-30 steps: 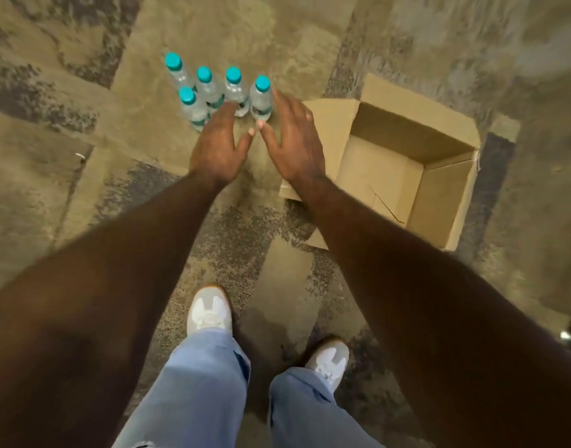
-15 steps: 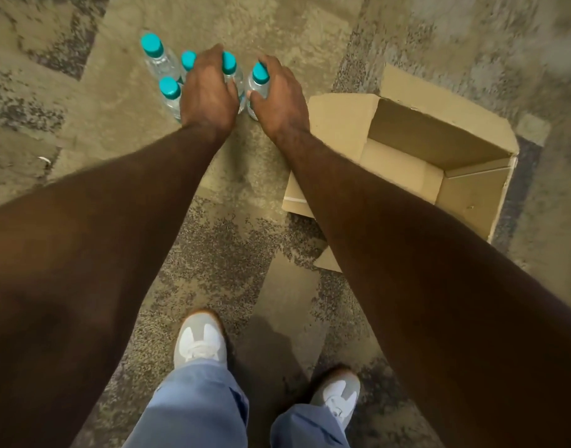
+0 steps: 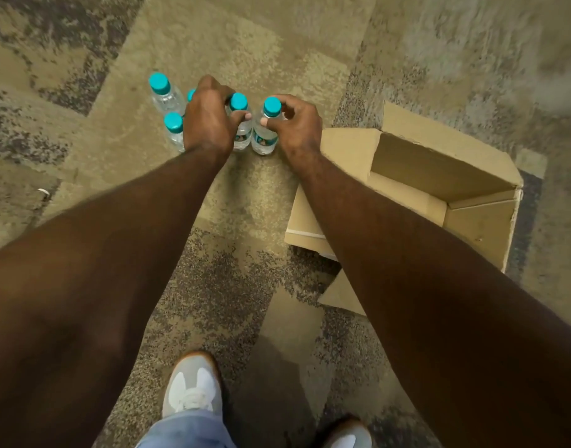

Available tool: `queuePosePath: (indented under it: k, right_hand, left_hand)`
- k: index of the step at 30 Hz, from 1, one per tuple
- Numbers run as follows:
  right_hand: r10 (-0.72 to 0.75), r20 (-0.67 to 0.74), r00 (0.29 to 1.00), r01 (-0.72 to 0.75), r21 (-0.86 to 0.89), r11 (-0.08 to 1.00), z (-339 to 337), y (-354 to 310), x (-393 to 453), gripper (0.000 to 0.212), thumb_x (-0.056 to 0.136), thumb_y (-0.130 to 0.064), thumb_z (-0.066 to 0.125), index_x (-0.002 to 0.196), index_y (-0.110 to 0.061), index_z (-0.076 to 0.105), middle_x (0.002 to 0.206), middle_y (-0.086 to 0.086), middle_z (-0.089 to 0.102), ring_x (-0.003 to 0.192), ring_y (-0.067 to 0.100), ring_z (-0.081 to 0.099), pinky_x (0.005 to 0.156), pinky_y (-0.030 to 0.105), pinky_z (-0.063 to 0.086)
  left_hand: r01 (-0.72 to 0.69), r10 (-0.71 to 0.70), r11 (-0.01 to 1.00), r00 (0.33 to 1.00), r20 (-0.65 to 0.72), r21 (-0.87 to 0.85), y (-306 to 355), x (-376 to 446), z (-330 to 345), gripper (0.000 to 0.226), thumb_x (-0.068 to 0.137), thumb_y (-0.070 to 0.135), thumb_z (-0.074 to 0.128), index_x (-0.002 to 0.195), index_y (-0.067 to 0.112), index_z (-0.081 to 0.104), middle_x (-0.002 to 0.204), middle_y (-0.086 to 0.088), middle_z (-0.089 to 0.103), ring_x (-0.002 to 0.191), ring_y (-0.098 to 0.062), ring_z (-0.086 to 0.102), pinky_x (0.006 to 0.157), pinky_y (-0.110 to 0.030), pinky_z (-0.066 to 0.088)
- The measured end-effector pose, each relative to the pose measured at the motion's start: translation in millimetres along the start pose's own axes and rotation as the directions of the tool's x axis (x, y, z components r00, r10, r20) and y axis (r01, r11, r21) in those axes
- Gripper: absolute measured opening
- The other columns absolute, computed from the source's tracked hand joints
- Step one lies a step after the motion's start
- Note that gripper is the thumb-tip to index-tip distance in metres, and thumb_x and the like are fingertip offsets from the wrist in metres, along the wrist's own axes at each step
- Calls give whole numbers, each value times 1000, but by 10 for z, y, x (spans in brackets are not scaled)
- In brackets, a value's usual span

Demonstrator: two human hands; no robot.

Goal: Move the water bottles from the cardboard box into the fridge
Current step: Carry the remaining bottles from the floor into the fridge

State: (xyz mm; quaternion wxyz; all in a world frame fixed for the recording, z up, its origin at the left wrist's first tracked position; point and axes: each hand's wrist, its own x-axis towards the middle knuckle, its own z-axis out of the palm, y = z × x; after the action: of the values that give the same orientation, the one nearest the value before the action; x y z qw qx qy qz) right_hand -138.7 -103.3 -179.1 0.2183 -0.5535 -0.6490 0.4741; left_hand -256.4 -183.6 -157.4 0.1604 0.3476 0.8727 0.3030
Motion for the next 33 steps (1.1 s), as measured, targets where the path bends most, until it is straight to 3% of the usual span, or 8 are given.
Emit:
queuePosePath:
  k: [5,8,12,15,19,22,27,33]
  right_hand:
    - [-95,-44,995,100,156,983,-323,-21,-138,53,70,-8,86,120,-6,71,120,5,71,114,21,66,104,42,51]
    - [-103,-33,994,108,275,955,-652,-173,-305,48,77,0,79,123,1,66,125,11,68,120,24,63,108,36,48]
    - [-88,-24,996,90,391,916,-1075,-485,-489,42,83,7,72,124,4,62,126,19,66,116,23,64,105,32,50]
    - [-42,-57,997,65,490,870,-1411,-732,-633,38,85,6,71,122,3,62,118,16,70,105,16,67,96,24,53]
    - [32,-34,999,-3,635,773,-1805,-951,-879,37,81,0,73,117,-1,66,104,7,75,99,18,69,101,44,52]
    - [69,19,997,-61,720,691,-2113,-1060,-1143,33,87,2,68,119,-3,64,98,3,75,90,13,70,96,44,52]
    - [106,38,994,-89,845,527,-2544,-1126,-1634,30,91,-8,60,121,-3,59,92,8,68,81,19,65,84,40,52]
    - [153,87,984,-151,863,482,-3130,-1008,-2258,30,97,-18,53,123,-3,54,92,14,64,77,30,64,74,37,54]
  left_hand:
    - [-78,69,990,994,-83,-118,185,-105,-248,40,87,40,75,118,16,65,108,11,53,96,-1,50,80,-6,36]
    - [-119,112,953,993,-39,-280,394,-151,-485,37,83,38,77,111,15,69,106,6,59,92,-7,57,79,-16,48]
    - [-141,189,853,981,46,-503,771,-276,-770,26,84,28,76,104,13,69,100,-2,70,96,-10,65,89,-35,57]
    - [-166,233,815,971,51,-554,1068,-404,-940,24,88,29,73,103,14,62,105,-14,71,95,-15,65,92,-40,56]
    - [-171,220,760,975,2,-627,1469,-637,-1173,26,91,30,71,102,9,61,95,-11,65,88,-13,60,87,-36,54]
    - [-159,226,728,974,15,-667,1762,-840,-1288,25,95,32,65,101,8,60,94,-19,69,87,-16,66,87,-36,56]
    - [-124,254,738,962,103,-663,2177,-1257,-1325,21,98,31,57,98,10,54,88,-6,62,80,-7,60,80,-27,52]
    - [-48,300,749,914,274,-661,2674,-1849,-1182,16,100,29,59,92,16,56,79,0,57,74,-10,54,68,-33,50]
